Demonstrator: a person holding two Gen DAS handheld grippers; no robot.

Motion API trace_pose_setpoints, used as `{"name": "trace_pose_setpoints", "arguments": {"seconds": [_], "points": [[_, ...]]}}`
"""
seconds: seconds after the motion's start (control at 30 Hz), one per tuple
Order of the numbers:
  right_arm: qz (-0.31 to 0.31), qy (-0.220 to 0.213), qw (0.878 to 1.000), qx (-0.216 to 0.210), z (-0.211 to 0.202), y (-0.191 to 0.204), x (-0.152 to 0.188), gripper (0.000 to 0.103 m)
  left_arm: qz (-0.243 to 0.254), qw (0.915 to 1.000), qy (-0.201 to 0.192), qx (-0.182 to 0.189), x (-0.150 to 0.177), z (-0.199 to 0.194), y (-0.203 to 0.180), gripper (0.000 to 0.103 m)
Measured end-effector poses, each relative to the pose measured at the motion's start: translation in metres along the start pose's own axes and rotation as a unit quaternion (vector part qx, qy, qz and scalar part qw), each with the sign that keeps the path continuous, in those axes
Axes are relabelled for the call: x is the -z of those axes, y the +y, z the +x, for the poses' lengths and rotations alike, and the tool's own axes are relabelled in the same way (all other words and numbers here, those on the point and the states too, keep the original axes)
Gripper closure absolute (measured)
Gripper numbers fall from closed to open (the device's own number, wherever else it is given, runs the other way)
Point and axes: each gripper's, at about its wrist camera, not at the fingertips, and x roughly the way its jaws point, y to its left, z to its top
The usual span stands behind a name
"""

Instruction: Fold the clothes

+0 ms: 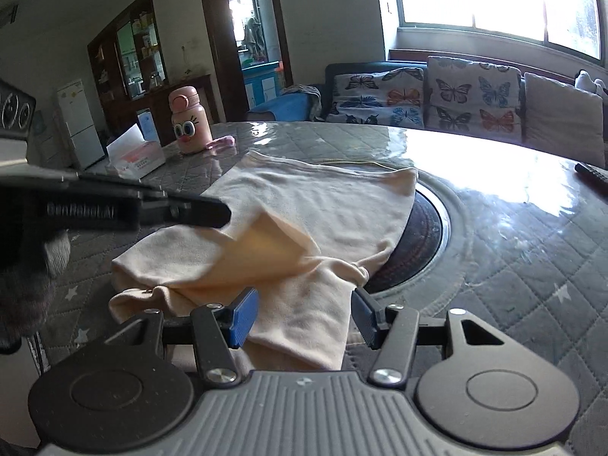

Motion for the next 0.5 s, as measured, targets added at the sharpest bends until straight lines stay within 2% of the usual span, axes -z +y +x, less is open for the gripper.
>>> {"name": "trace_pose_setpoints", "arguments": {"seconds": [0.13, 0.37, 0.5], "points": [[0.007, -0.001, 1.000, -0.010, 0.000, 0.001, -0.003, 0.048, 0.004, 1.0000, -0.005, -0.008, 0.006, -0.017, 0.013, 0.093], [0.011, 0.010, 1.000, -0.013, 0.018, 0.005, -0.009, 0.050, -0.020, 0.9964, 0.009, -0.082, 0.028, -0.045, 0.067, 0.092], [0.019, 0.025, 1.000, -0.002, 0.036, 0.004, -0.009, 0.056, -0.034, 0.9931, 0.023, -0.110, 0.046, -0.056, 0.087, 0.090]]}}
